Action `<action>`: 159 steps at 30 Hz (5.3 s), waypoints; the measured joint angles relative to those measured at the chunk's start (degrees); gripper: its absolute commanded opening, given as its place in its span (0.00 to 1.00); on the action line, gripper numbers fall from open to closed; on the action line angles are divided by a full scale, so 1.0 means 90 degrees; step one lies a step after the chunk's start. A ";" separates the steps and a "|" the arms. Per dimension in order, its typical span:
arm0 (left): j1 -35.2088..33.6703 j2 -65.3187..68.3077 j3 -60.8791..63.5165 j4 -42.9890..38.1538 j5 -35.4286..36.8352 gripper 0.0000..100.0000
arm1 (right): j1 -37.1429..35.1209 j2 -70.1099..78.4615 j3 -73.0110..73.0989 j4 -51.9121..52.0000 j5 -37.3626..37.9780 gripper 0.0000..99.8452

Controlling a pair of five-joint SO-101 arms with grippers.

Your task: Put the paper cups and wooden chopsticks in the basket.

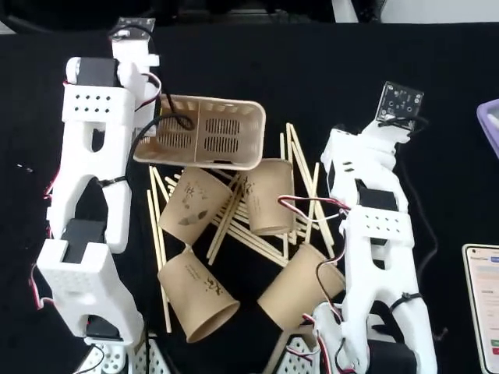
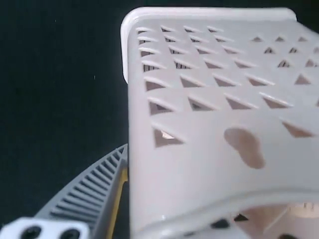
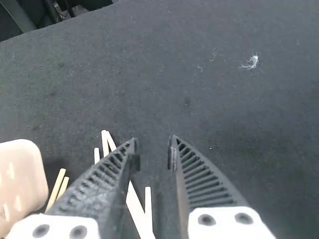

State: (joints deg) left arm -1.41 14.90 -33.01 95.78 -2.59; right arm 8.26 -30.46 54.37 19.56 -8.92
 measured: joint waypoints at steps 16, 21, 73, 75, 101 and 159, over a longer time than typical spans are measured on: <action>-0.0020 0.0000 0.0000 -0.2462 -0.0010 0.29 | 0.0000 0.0000 0.0000 0.0000 0.0000 0.12; -0.0098 0.0000 -0.0176 -0.2716 0.0010 0.29 | 0.0000 0.0000 0.0000 0.0000 0.0000 0.12; -0.1846 -0.1573 0.7707 -0.5890 0.1475 0.29 | -0.0117 -0.0029 -0.2549 0.7648 0.5470 0.11; -0.1846 -0.1621 0.7814 -0.6046 0.1690 0.29 | -0.0215 -0.0029 -0.2247 0.7678 0.5841 0.12; -0.1846 -0.1651 0.7961 -0.6320 0.1778 0.29 | -0.2110 -0.0264 -0.1621 0.8840 0.6652 0.17; -0.1836 -0.1670 0.8020 -0.6379 0.1778 0.29 | -0.0928 -0.4884 -0.2823 0.5470 0.4405 0.01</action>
State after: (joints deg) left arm -17.93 -0.13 39.16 38.37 13.41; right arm -0.09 -74.42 28.97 68.79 30.73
